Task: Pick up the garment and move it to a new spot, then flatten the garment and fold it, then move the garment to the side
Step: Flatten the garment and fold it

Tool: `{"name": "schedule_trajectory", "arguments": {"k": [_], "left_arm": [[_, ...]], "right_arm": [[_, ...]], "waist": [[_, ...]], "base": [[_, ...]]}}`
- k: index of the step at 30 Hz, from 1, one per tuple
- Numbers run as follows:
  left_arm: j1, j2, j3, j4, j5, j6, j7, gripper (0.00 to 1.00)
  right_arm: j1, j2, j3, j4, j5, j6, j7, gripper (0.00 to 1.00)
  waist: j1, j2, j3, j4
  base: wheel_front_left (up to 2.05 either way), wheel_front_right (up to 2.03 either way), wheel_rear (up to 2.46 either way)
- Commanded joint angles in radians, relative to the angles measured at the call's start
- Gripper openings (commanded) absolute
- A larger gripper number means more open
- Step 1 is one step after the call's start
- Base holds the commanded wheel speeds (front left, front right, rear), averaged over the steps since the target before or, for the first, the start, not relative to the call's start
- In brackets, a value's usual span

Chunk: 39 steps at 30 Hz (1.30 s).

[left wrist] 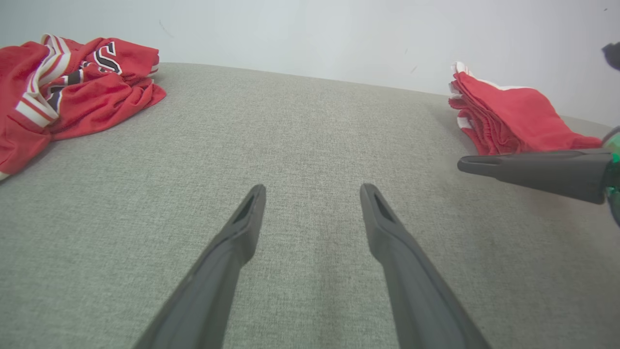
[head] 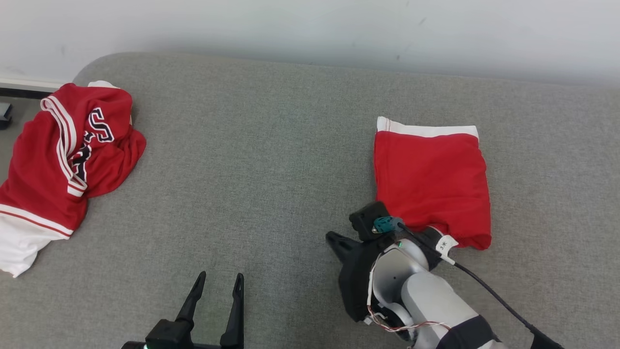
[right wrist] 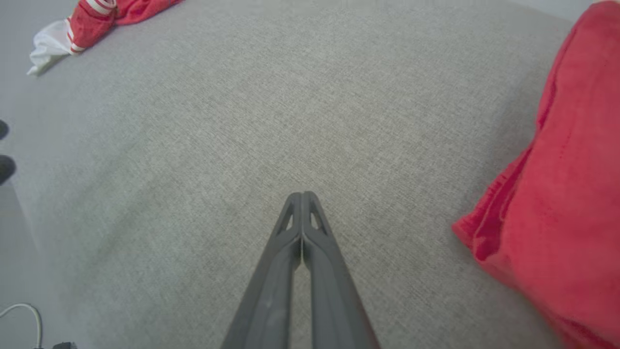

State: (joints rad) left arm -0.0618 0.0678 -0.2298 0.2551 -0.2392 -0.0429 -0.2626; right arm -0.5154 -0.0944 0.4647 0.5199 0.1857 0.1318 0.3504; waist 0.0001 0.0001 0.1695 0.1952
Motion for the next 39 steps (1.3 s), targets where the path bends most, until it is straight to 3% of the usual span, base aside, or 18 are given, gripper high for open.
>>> {"name": "schedule_trajectory", "arguments": {"k": [1,3,4,5,9,22,31,39], "left_arm": [[-0.006,-0.003,0.002,0.002,0.001,0.002,-0.003,1.0],[-0.006,-0.003,0.006,-0.002,0.002,0.004,-0.003,1.0],[-0.004,-0.003,0.009,-0.004,0.003,0.006,-0.003,1.0],[0.0,-0.003,0.012,-0.006,0.004,0.006,-0.003,1.0],[0.021,-0.002,0.038,-0.031,0.01,0.016,-0.003,1.0],[0.098,-0.001,0.146,-0.144,0.046,0.028,-0.003,1.0],[0.124,-0.005,0.184,-0.144,0.069,0.015,-0.003,1.0],[0.147,-0.002,0.223,-0.11,0.087,0.004,-0.003,1.0]], "right_arm": [[0.006,0.02,0.014,-0.01,0.051,-0.002,-0.018,0.0],[0.01,0.032,0.024,-0.031,0.094,-0.002,-0.041,0.0],[0.013,0.036,0.024,-0.047,0.111,-0.002,-0.058,0.16],[0.02,0.038,0.019,-0.063,0.124,-0.002,-0.073,0.99],[0.079,0.04,-0.052,-0.145,0.162,-0.002,-0.149,1.0],[0.417,0.046,-0.414,-0.389,0.102,-0.002,-0.446,1.0],[0.515,0.045,-0.538,-0.4,-0.091,-0.002,-0.508,1.0],[0.528,0.044,-0.558,-0.356,-0.077,-0.002,-0.546,1.0]], "waist": [[-0.0001,-0.0001,-0.002,-0.003],[-0.0001,-0.0001,-0.007,-0.006],[-0.0001,-0.0001,-0.012,-0.008],[-0.0001,-0.0001,-0.016,-0.01],[-0.0001,-0.0001,-0.048,-0.026],[-0.0001,-0.0001,-0.138,-0.137],[-0.0001,-0.0001,-0.169,-0.2],[-0.0001,-0.0001,-0.182,-0.237]], "base": [[0.0,0.0,0.0],[0.0,0.0,0.0],[0.0,0.0,0.0],[0.0,0.0,0.0],[0.0,0.0,0.0],[0.0,0.0,0.0],[0.0,0.0,0.0],[0.0,0.0,0.0]]}}
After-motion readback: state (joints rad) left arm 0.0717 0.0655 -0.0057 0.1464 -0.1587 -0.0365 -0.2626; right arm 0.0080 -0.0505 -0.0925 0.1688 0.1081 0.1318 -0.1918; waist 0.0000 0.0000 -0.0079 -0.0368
